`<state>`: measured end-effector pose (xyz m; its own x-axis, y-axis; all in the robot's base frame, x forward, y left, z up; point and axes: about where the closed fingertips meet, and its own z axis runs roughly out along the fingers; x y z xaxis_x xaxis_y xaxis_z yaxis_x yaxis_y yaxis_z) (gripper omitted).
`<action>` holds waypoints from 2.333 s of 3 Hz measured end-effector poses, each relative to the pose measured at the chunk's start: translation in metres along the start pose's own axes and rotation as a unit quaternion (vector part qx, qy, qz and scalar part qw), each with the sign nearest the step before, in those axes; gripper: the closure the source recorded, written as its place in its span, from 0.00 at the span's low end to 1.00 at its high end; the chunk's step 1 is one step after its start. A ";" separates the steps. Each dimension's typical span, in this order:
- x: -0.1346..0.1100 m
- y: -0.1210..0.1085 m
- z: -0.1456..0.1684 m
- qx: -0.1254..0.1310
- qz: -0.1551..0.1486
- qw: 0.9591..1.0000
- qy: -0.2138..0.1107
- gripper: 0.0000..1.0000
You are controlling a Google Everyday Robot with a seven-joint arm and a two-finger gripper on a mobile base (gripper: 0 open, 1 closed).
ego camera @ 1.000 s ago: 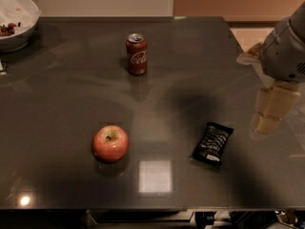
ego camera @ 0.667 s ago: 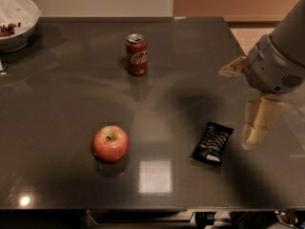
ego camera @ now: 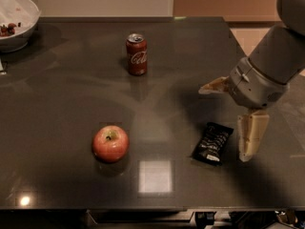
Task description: Move rxbar chocolate near coke can
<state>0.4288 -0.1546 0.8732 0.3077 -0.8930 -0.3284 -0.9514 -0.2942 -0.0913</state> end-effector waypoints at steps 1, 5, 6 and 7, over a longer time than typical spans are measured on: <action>0.004 0.000 0.018 -0.026 -0.050 0.998 0.002 0.00; 0.010 0.015 0.051 -0.059 -0.150 0.986 0.048 0.16; 0.013 0.018 0.053 -0.064 -0.157 0.984 0.055 0.39; 0.012 0.018 0.049 -0.065 -0.157 0.984 0.056 0.62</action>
Offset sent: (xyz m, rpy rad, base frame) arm -0.0055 0.0061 -0.0472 -0.0750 -0.0036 0.2884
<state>0.4148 -0.1533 0.8214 0.5934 -0.7803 -0.1976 -0.8010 -0.5967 -0.0494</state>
